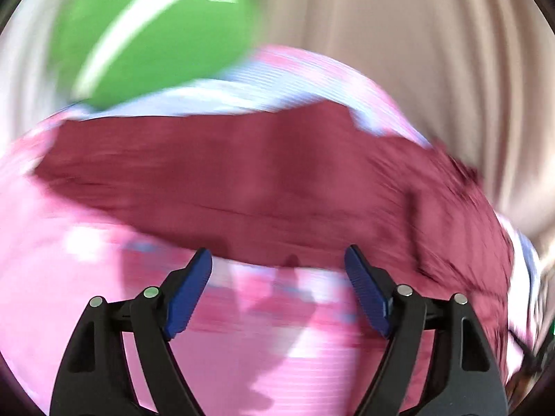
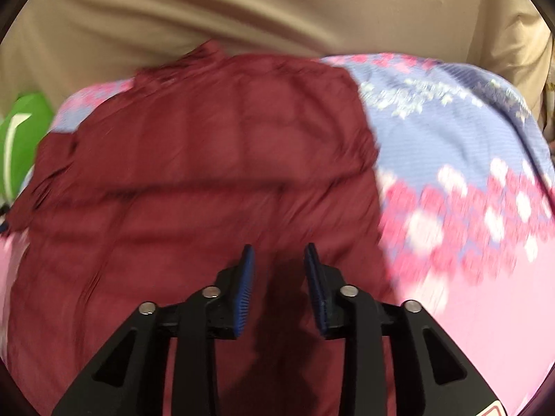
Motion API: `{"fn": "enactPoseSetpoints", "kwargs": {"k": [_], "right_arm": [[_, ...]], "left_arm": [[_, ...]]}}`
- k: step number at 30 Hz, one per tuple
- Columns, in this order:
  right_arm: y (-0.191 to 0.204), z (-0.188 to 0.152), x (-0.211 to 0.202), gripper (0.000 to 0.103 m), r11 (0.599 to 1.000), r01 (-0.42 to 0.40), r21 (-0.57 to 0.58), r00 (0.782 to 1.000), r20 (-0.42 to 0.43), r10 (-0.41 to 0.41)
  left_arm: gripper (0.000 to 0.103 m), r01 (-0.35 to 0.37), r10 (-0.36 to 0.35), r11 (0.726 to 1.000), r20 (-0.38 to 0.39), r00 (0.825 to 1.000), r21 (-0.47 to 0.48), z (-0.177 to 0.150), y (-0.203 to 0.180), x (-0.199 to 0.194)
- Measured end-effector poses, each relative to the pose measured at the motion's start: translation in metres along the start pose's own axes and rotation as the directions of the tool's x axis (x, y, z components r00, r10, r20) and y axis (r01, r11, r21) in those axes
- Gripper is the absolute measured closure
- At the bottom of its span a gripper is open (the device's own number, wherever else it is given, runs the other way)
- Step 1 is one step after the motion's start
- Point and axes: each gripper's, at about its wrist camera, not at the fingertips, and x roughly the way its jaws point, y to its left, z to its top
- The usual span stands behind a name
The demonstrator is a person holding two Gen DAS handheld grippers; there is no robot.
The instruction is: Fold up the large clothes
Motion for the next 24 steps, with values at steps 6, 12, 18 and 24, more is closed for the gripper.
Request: {"fn": "enactPoseSetpoints", "kwargs": {"k": [6, 12, 18, 24], "right_arm": [[0.017, -0.035, -0.012, 0.053, 0.998, 0.033, -0.056, 0.999, 0.027, -0.031], [0.011, -0.036, -0.005, 0.049, 0.999, 0.033, -0.019, 0.999, 0.015, -0.033], [0.009, -0.038, -0.002, 0.041, 0.999, 0.050, 0.003, 0.999, 0.009, -0.050], [0.009, -0.037, -0.002, 0.040, 0.999, 0.051, 0.011, 0.999, 0.012, -0.051]], "left_arm": [[0.027, -0.096, 0.107, 0.946, 0.021, 0.994, -0.309, 0.041, 0.137, -0.004], [0.031, -0.083, 0.111, 0.874, 0.030, 0.993, -0.480, 0.056, 0.196, 0.013], [0.103, -0.060, 0.074, 0.908, 0.018, 0.997, -0.415, 0.070, 0.182, 0.020], [0.103, 0.056, -0.018, 0.977, 0.181, 0.983, -0.205, 0.105, 0.094, -0.033]]}}
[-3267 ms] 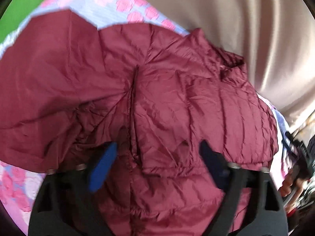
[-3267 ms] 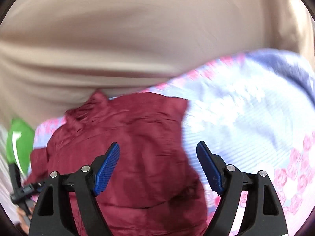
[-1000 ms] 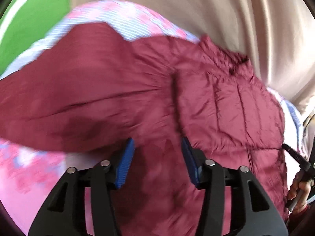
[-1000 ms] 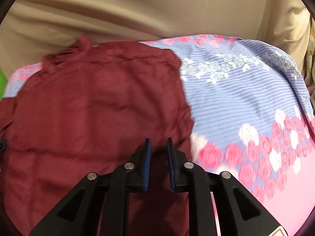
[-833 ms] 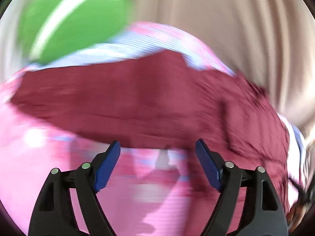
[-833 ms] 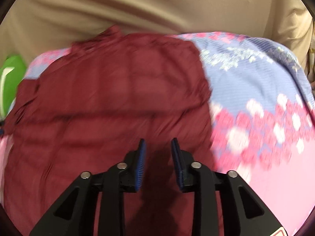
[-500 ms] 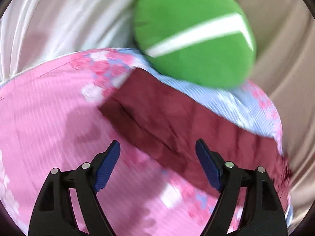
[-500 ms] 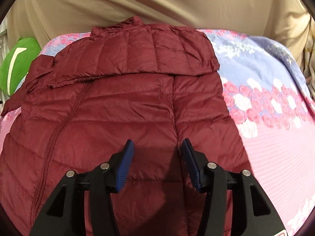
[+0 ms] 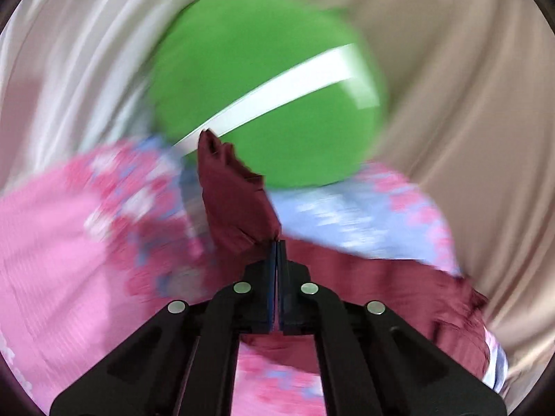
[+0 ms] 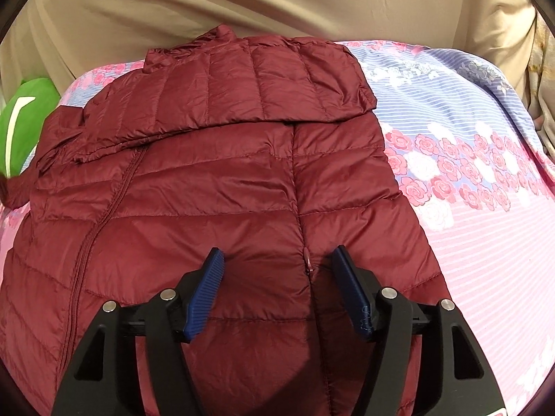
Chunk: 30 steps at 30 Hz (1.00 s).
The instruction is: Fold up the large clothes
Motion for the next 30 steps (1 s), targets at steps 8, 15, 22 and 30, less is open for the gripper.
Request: {"fn": "enactPoseSetpoints", "kwargs": {"k": [8, 15, 22, 30], "right_arm": [[-0.002, 0.000, -0.003, 0.039, 1.000, -0.020, 0.013, 1.000, 0.011, 0.020], [-0.004, 0.001, -0.004, 0.036, 0.999, -0.037, 0.027, 0.999, 0.014, 0.036], [-0.004, 0.000, -0.004, 0.033, 0.999, -0.042, 0.034, 0.999, 0.015, 0.042], [-0.029, 0.015, -0.022, 0.032, 0.990, -0.085, 0.109, 0.996, 0.025, 0.083]], "left_arm": [[0.103, 0.244, -0.278, 0.886, 0.030, 0.960, 0.394, -0.036, -0.215, -0.063], [0.103, 0.459, -0.399, 0.716, -0.232, 0.887, 0.526, -0.164, -0.382, -0.029], [0.102, 0.481, -0.249, 0.699, -0.450, 0.858, 0.530, -0.311, -0.436, 0.070], [0.034, 0.493, -0.251, 0.750, -0.499, 0.830, 0.442, -0.322, -0.391, 0.073]]}}
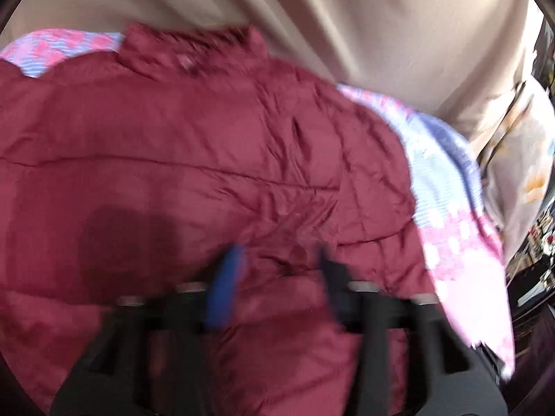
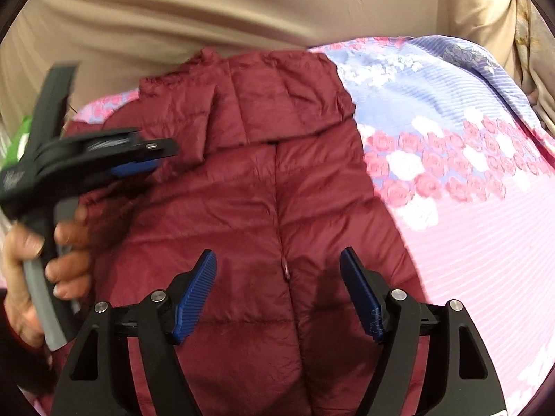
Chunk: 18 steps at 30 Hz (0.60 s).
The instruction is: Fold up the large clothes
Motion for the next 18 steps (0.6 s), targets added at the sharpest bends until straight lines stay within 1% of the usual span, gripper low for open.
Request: {"fn": "enactPoseSetpoints", "kwargs": {"k": [1, 2, 4, 5, 6, 8, 9, 10, 11, 12, 14, 16, 18], "right_arm": [[-0.002, 0.008, -0.004, 0.031, 1.000, -0.021, 0.003, 1.000, -0.002, 0.021], [-0.003, 0.016, -0.007, 0.029, 0.999, -0.041, 0.008, 0.999, -0.004, 0.041], [-0.005, 0.041, -0.010, 0.025, 0.994, -0.100, 0.038, 0.995, -0.012, 0.101], [-0.004, 0.051, -0.007, 0.023, 0.990, -0.134, 0.055, 0.991, -0.022, 0.135], [-0.003, 0.061, -0.001, 0.023, 0.984, -0.162, 0.072, 0.986, -0.035, 0.165], [0.001, 0.079, 0.018, 0.023, 0.972, -0.207, 0.114, 0.974, -0.065, 0.215], [0.005, 0.085, 0.027, 0.023, 0.971, -0.202, 0.126, 0.974, -0.072, 0.213], [0.009, 0.089, 0.035, 0.023, 0.971, -0.201, 0.130, 0.974, -0.080, 0.212], [0.015, 0.093, 0.046, 0.023, 0.970, -0.208, 0.130, 0.971, -0.093, 0.221], [0.021, 0.095, 0.057, 0.023, 0.967, -0.219, 0.128, 0.967, -0.108, 0.233], [0.033, 0.094, 0.074, 0.023, 0.968, -0.218, 0.125, 0.964, -0.129, 0.234], [0.046, 0.093, 0.091, 0.024, 0.973, -0.204, 0.105, 0.962, -0.161, 0.219], [0.057, 0.091, 0.106, 0.037, 0.975, -0.194, 0.104, 0.961, -0.182, 0.210]], "left_arm": [[0.020, 0.007, -0.007, 1.000, 0.042, 0.999, 0.004, -0.001, 0.009, -0.022], [0.011, 0.001, -0.002, 1.000, 0.077, 0.997, 0.012, -0.002, 0.018, -0.043], [0.010, -0.032, 0.031, 0.999, 0.122, 0.992, 0.007, -0.005, 0.037, -0.076], [0.010, -0.049, 0.050, 0.999, 0.126, 0.991, -0.004, -0.005, 0.048, -0.088], [0.010, -0.077, 0.082, 0.996, 0.128, 0.988, -0.044, -0.007, 0.069, -0.101], [0.010, -0.086, 0.101, 0.989, 0.124, 0.987, -0.121, -0.012, 0.097, -0.114], [0.010, -0.085, 0.108, 0.979, 0.114, 0.988, -0.188, -0.015, 0.118, -0.122], [0.010, -0.075, 0.103, 0.969, 0.110, 0.989, -0.235, -0.019, 0.134, -0.126], [0.010, -0.067, 0.103, 0.952, 0.108, 0.989, -0.299, -0.025, 0.156, -0.134], [0.010, -0.063, 0.106, 0.939, 0.110, 0.988, -0.338, -0.027, 0.172, -0.140], [0.010, -0.072, 0.125, 0.914, 0.110, 0.986, -0.400, -0.033, 0.198, -0.150], [0.010, -0.062, 0.121, 0.902, 0.113, 0.986, -0.427, -0.036, 0.210, -0.154], [0.010, -0.040, 0.102, 0.897, 0.120, 0.987, -0.440, -0.036, 0.218, -0.158]]}}
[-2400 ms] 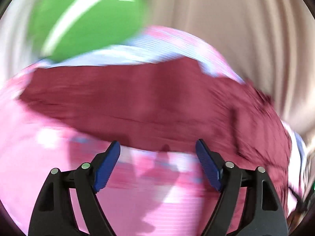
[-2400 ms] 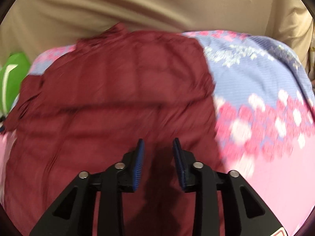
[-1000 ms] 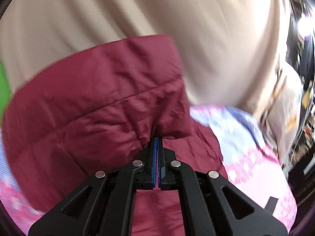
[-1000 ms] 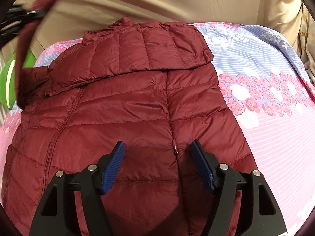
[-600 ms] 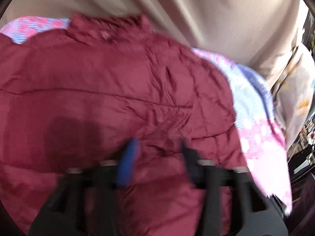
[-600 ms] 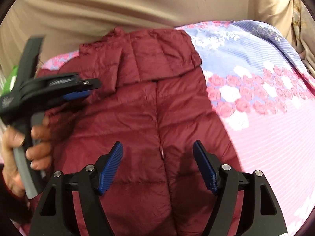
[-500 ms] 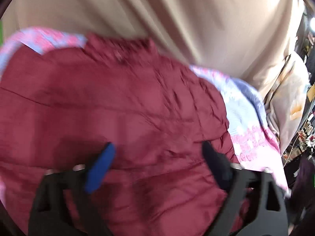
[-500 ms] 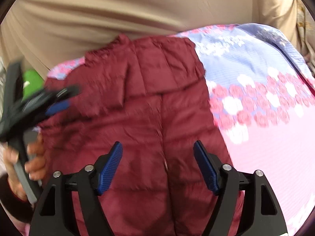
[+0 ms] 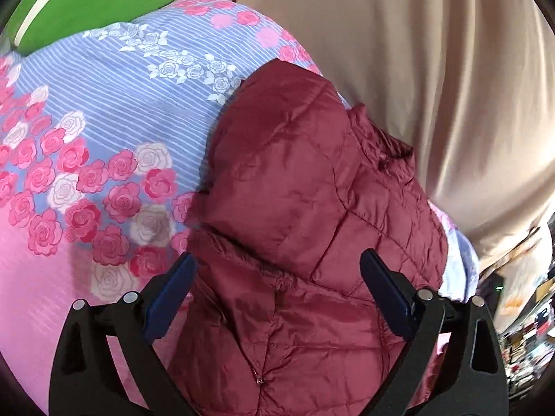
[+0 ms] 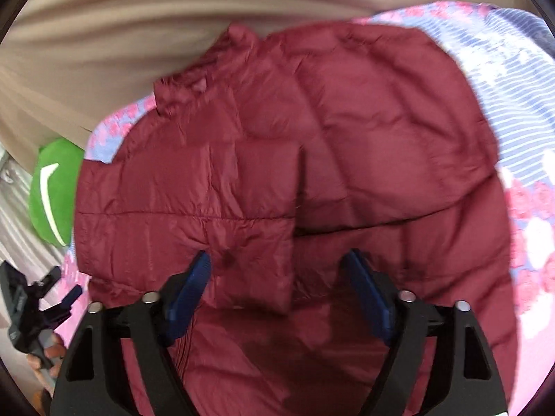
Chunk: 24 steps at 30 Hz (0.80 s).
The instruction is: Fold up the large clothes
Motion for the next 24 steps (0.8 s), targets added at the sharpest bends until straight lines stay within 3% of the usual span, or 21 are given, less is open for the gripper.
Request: {"fn": "enactPoseSetpoints", "kwargs": {"k": [1, 2, 4, 7, 9, 11, 13, 14, 16, 17, 20, 22, 24], "right_arm": [[0.005, 0.001, 0.006, 0.054, 1.000, 0.003, -0.008, 1.000, -0.008, -0.003], [0.011, 0.002, 0.009, 0.078, 1.000, 0.006, -0.019, 1.000, -0.012, -0.007], [0.024, 0.007, 0.006, 0.096, 0.998, 0.017, -0.056, 1.000, 0.000, -0.017], [0.050, 0.028, -0.024, 0.099, 0.992, 0.034, -0.125, 0.991, 0.131, -0.018], [0.071, 0.044, -0.060, 0.100, 0.981, 0.037, -0.190, 0.963, 0.268, 0.016], [0.084, 0.059, -0.101, 0.100, 0.973, 0.031, -0.227, 0.909, 0.411, 0.067], [0.083, 0.071, -0.121, 0.100, 0.974, 0.048, -0.222, 0.874, 0.482, 0.066], [0.077, 0.077, -0.126, 0.101, 0.975, 0.058, -0.212, 0.866, 0.497, 0.057], [0.058, 0.089, -0.110, 0.101, 0.980, 0.108, -0.164, 0.881, 0.473, -0.018], [0.040, 0.093, -0.087, 0.101, 0.983, 0.130, -0.131, 0.907, 0.416, -0.064], [0.001, 0.084, -0.029, 0.101, 0.974, 0.211, -0.082, 0.942, 0.284, -0.180], [-0.017, 0.071, -0.012, 0.100, 0.972, 0.222, -0.070, 0.949, 0.243, -0.200], [-0.024, 0.066, -0.003, 0.100, 0.976, 0.212, -0.051, 0.954, 0.226, -0.196]], "left_arm": [[0.010, 0.009, -0.009, 1.000, -0.003, 1.000, -0.005, 0.001, 0.001, 0.000], [0.010, 0.026, -0.027, 0.999, -0.009, 1.000, -0.018, 0.004, 0.002, 0.001], [0.010, 0.056, -0.057, 0.997, -0.024, 0.998, -0.047, 0.006, 0.000, 0.006], [0.011, 0.095, -0.102, 0.990, -0.061, 0.993, -0.099, 0.009, -0.008, 0.022], [0.014, 0.086, -0.094, 0.991, -0.078, 0.993, -0.100, 0.009, -0.016, 0.036], [0.021, 0.054, -0.060, 0.996, -0.075, 0.995, -0.076, 0.012, -0.023, 0.047], [0.025, 0.017, -0.024, 0.997, -0.085, 0.996, -0.081, 0.014, -0.025, 0.062], [0.028, 0.005, -0.012, 0.996, -0.090, 0.996, -0.084, 0.015, -0.024, 0.069], [0.031, -0.040, 0.033, 0.996, -0.096, 0.995, -0.079, 0.015, -0.023, 0.082], [0.032, -0.059, 0.052, 0.995, -0.093, 0.994, -0.075, 0.015, -0.023, 0.086], [0.032, -0.102, 0.100, 0.995, -0.062, 0.993, -0.015, 0.012, -0.032, 0.089], [0.034, -0.139, 0.139, 0.990, -0.050, 0.989, 0.019, 0.011, -0.037, 0.089], [0.047, -0.204, 0.205, 0.978, -0.015, 0.979, 0.048, 0.013, -0.042, 0.088]]}}
